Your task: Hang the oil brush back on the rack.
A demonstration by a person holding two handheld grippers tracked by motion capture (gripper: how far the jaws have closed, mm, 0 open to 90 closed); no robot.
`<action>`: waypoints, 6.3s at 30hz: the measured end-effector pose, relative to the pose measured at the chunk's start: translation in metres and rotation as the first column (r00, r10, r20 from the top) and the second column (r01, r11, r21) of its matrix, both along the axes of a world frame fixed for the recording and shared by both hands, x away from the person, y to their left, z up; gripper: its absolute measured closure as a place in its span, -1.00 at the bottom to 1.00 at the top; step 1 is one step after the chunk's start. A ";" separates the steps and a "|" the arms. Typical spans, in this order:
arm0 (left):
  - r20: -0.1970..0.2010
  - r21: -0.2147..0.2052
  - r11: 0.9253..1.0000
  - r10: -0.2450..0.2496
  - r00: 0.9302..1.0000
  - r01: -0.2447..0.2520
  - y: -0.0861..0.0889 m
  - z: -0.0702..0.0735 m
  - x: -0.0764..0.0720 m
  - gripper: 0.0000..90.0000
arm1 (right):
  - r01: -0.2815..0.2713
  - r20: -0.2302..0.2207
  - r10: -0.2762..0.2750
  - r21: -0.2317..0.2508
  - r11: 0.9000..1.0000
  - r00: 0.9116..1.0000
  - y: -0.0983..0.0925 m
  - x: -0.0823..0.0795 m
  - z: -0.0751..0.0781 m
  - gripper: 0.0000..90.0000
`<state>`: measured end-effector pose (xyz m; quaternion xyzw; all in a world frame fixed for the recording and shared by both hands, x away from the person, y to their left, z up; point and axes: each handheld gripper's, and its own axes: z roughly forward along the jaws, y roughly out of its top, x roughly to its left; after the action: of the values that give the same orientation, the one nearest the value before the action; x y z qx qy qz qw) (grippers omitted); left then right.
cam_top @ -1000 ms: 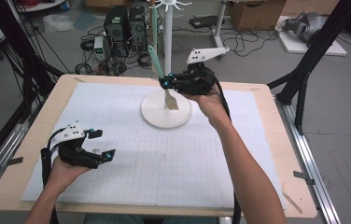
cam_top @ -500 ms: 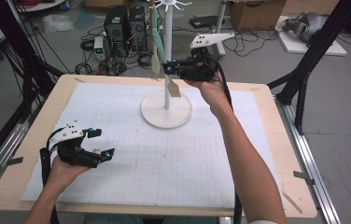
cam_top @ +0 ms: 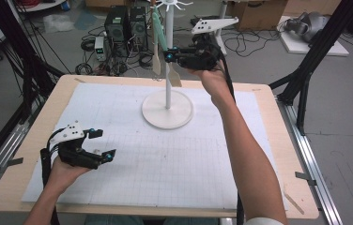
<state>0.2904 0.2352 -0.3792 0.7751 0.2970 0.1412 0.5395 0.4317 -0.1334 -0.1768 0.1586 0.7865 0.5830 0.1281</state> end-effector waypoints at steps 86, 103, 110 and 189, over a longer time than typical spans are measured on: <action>-0.022 0.037 0.999 0.039 0.999 -0.038 0.008 -0.009 0.000 -0.86 | 0.202 -0.088 -0.201 0.004 0.979 0.976 -0.048 -0.022 -0.054 -0.56; -0.023 0.041 0.997 0.067 0.998 -0.066 0.008 -0.009 -0.001 -0.96 | 0.263 -0.087 -0.264 -0.022 0.965 0.961 -0.061 -0.048 -0.101 -0.75; -0.029 0.047 0.997 0.064 0.998 -0.063 0.007 -0.010 0.001 -0.96 | 0.272 -0.090 -0.273 -0.020 0.962 0.958 -0.069 -0.056 -0.111 -0.77; -0.044 0.043 0.997 0.062 0.997 -0.060 0.002 -0.017 0.006 -0.96 | 0.375 -0.171 -0.386 -0.096 0.922 0.906 -0.137 -0.135 -0.226 -0.97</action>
<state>0.2964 0.2368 -0.3963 0.7795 0.3298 0.1464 0.5120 0.2968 -0.2701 -0.4026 0.3590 0.7663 0.5051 0.1696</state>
